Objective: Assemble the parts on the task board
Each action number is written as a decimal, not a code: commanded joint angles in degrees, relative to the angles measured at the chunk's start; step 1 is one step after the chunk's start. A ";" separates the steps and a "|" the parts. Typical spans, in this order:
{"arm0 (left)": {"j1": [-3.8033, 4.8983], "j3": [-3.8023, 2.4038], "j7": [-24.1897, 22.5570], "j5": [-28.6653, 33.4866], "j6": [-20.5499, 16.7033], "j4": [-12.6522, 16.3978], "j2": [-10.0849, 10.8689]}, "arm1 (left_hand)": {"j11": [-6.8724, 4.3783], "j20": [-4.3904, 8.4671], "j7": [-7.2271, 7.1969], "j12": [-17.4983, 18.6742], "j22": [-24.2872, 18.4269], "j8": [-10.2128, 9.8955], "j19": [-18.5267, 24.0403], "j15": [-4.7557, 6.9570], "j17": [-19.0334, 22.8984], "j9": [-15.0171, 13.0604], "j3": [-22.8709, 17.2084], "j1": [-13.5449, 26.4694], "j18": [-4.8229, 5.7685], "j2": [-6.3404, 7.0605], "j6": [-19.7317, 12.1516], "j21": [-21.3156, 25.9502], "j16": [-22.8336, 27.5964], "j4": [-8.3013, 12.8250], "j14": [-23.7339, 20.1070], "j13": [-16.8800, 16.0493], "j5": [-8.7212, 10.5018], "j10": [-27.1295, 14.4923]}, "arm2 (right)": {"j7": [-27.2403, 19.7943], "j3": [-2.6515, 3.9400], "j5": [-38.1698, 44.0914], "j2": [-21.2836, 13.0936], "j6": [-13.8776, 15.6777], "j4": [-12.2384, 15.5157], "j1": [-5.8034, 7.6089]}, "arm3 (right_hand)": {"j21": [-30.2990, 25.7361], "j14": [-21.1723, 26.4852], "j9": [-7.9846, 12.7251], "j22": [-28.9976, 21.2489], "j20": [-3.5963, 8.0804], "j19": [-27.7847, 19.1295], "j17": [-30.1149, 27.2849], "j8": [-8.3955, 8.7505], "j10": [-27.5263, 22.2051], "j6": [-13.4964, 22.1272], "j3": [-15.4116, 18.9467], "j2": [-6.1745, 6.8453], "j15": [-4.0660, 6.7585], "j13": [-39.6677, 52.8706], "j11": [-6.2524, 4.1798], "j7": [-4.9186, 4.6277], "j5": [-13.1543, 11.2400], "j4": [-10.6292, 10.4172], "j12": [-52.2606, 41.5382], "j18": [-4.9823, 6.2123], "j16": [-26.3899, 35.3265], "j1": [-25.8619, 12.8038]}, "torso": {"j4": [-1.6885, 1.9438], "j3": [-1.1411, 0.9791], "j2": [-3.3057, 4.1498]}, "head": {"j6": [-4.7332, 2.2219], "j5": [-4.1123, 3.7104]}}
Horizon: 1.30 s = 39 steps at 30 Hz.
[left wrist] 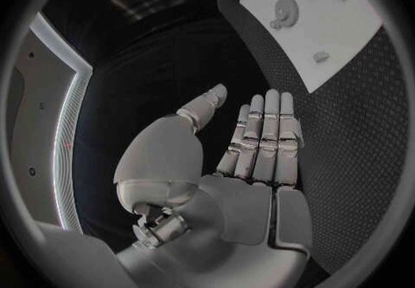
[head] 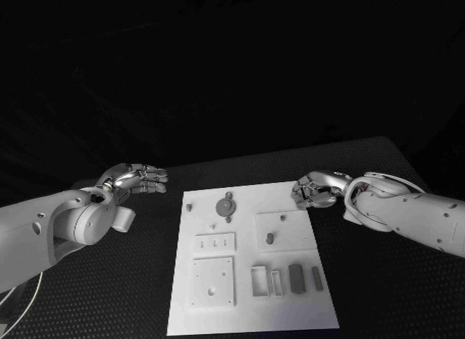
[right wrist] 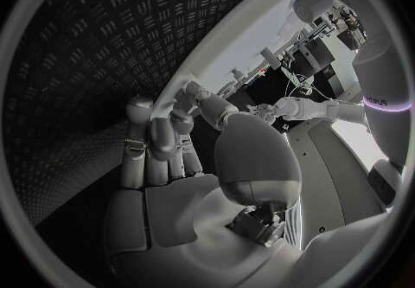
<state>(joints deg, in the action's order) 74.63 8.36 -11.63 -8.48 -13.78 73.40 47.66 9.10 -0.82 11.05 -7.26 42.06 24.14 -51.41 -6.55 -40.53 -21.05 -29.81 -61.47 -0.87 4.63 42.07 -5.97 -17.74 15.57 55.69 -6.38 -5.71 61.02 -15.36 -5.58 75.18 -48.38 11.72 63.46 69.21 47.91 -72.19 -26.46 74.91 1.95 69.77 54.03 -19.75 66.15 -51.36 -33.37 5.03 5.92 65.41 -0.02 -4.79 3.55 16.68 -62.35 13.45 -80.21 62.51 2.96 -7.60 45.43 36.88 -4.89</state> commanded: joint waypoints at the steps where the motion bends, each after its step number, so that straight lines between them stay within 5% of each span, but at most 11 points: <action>1: 0.02 -0.03 -0.45 0.16 0.73 0.08 0.02 | 0.05 0.06 1.16 0.25 0.05 -0.26 -0.32 0.06 -0.06 -0.09 0.22 0.64 0.16 -0.06 -0.21 0.37 0.27 -0.18 0.47 0.04 0.24 0.46 | 0.49 -0.14 0.06 0.09 -0.55 -0.13 -0.22 | 0.38 0.00 -0.03 1.21 -0.12 -0.33 -0.09 -0.23 0.00 -2.36 0.31 -0.66 -0.07 -0.05 0.27 -1.88 -0.18 -0.13 -0.21 1.55 -0.23 0.17 | 1.68 0.00 -0.01 | 0.01 -0.09; 24: 0.02 -0.03 -0.17 -0.10 0.59 0.31 0.05 | -0.13 0.09 0.97 0.14 0.11 -0.04 -0.40 0.09 -0.25 -0.31 0.23 0.69 0.14 -0.23 0.34 0.47 0.40 -0.27 0.57 -0.08 0.22 0.94 | 2.87 -0.14 -1.11 0.44 6.21 0.89 -0.23 | 0.84 -0.55 -0.73 1.20 0.12 0.13 0.01 -1.10 0.72 -5.07 0.25 -2.64 0.62 -0.22 -0.50 -1.06 -0.18 -0.10 -0.53 1.55 -0.59 0.23 | 1.66 -0.01 -0.03 | -0.06 -0.17; 39: 0.03 -0.03 0.34 -3.16 1.87 0.51 -0.06 | -2.03 1.44 -1.56 -1.07 1.40 1.33 -3.60 1.59 -3.25 -1.31 0.60 1.62 -0.18 -1.67 6.62 -0.57 -0.75 -1.17 3.71 -1.52 0.29 5.22 | 4.98 -0.09 -1.89 0.69 8.91 3.11 -0.21 | 0.99 -1.07 -0.87 1.17 0.30 0.44 0.45 -1.16 1.12 -5.50 0.29 -3.06 0.84 -0.33 -0.70 -0.87 -0.19 -0.11 -0.58 1.55 -0.78 0.08 | 1.64 -0.02 0.02 | -0.86 -0.94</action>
<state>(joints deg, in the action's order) 74.64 8.36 -11.31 -9.92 -13.29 73.69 47.71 7.12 0.72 9.56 -8.09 43.36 25.13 -54.60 -4.99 -43.58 -22.29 -29.23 -60.18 -0.86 3.34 48.29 -6.20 -18.24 14.66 59.09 -7.80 -5.71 65.87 -11.53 -5.69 73.72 -47.77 19.00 66.22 69.01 48.58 -72.96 -27.06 74.91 2.07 69.91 54.48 -20.67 66.87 -54.16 -33.22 2.49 6.50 65.16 -0.73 -3.50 3.54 16.84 -62.58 13.46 -80.66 62.53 2.94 -7.62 45.40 36.10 -5.75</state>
